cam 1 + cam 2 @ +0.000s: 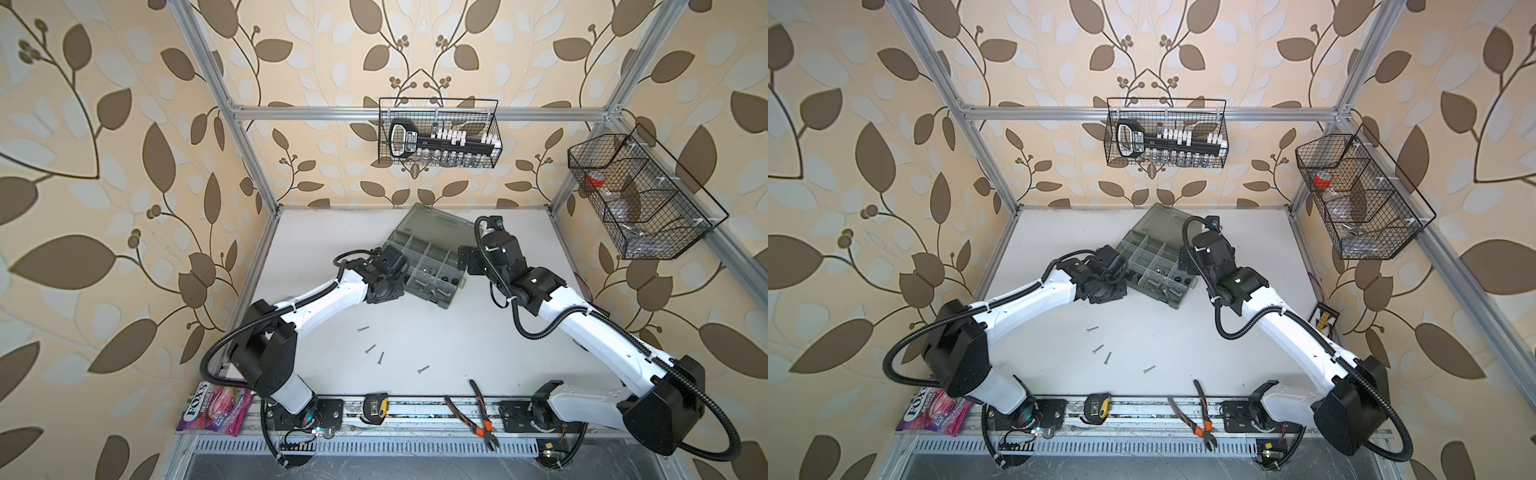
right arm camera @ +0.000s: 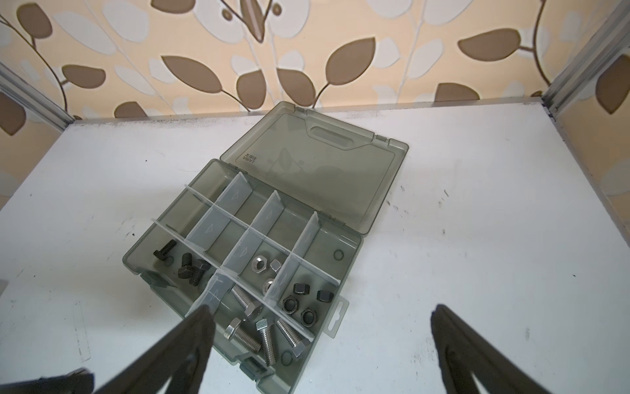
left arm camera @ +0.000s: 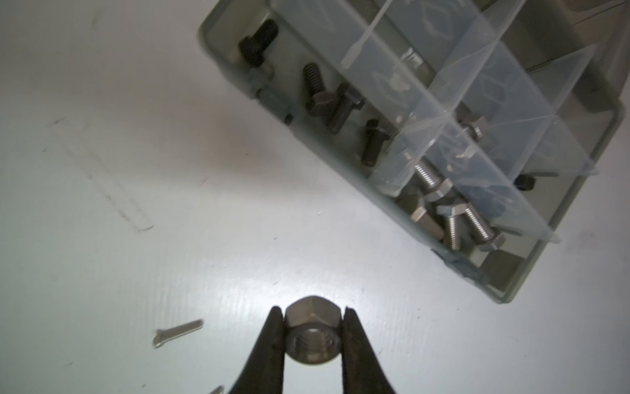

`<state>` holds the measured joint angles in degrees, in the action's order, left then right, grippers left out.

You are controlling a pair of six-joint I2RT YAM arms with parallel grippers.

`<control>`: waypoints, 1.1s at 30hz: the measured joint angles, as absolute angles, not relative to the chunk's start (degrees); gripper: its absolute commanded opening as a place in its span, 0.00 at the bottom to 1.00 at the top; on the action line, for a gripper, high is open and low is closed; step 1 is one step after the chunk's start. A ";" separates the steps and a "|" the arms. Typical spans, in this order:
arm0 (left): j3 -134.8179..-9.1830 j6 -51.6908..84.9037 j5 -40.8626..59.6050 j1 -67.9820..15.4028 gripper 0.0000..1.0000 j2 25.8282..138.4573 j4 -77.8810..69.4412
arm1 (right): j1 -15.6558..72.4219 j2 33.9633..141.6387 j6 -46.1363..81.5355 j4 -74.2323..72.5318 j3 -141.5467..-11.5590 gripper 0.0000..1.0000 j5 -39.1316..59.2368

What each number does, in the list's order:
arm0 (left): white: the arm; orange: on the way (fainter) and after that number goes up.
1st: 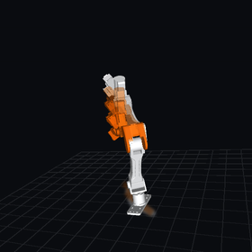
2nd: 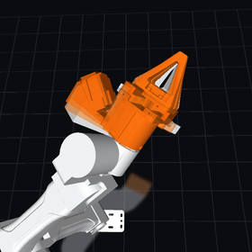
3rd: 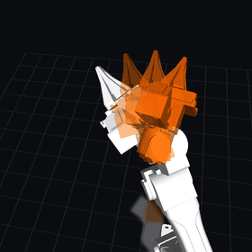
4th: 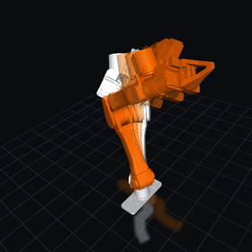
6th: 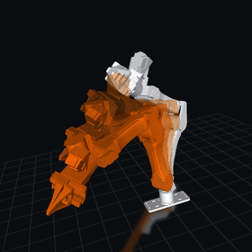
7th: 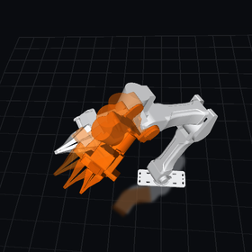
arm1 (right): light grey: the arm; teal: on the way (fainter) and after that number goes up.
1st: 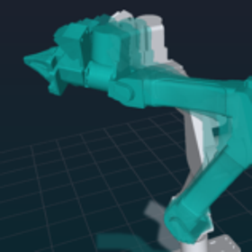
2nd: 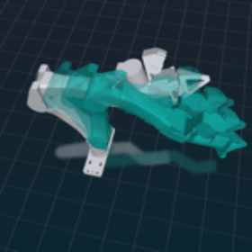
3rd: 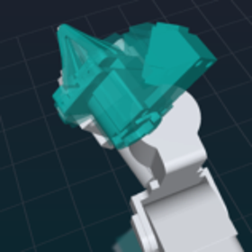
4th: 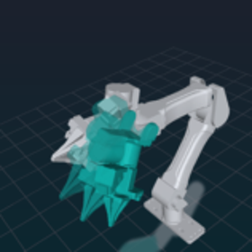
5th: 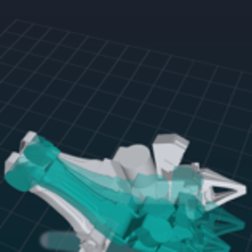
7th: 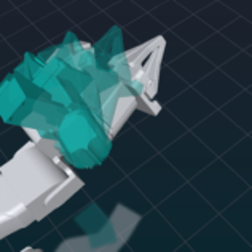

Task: Sort the screws and nuts into containers
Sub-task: 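Lift the silver nut with the left gripper and carry it over the box, then open the left gripper to drop the silver nut into the silver-nut compartment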

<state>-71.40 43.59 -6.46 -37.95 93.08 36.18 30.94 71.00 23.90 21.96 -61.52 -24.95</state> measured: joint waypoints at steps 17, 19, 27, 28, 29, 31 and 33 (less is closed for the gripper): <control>-102.41 32.97 -2.52 -37.95 0.22 118.58 35.00 | 30.94 66.94 27.40 23.83 -60.05 1.00 -26.39; -103.90 32.49 -2.02 -37.95 0.22 120.27 35.62 | 30.94 66.92 27.57 23.88 -60.05 1.00 -26.37; -109.03 31.46 -0.10 -37.95 0.25 125.49 36.69 | 30.94 66.92 28.12 24.01 -60.05 1.00 -26.35; -109.10 31.48 0.14 -37.95 0.25 125.75 36.73 | 30.94 66.92 28.12 24.01 -60.05 1.00 -26.35; -109.10 31.48 0.45 -37.95 0.26 125.99 36.82 | 30.94 66.92 28.12 24.01 -60.05 1.00 -26.35; -109.10 31.53 1.21 -37.95 0.28 126.30 37.08 | 30.94 66.92 28.12 24.01 -60.05 1.00 -26.37; -109.10 31.57 1.58 -38.06 0.31 126.39 37.23 | 30.94 66.92 28.12 24.01 -60.05 1.00 -26.37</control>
<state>-109.10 31.57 1.58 -38.06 126.39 37.23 30.94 66.92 28.12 24.01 -60.05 -26.37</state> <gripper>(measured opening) 0.292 0.995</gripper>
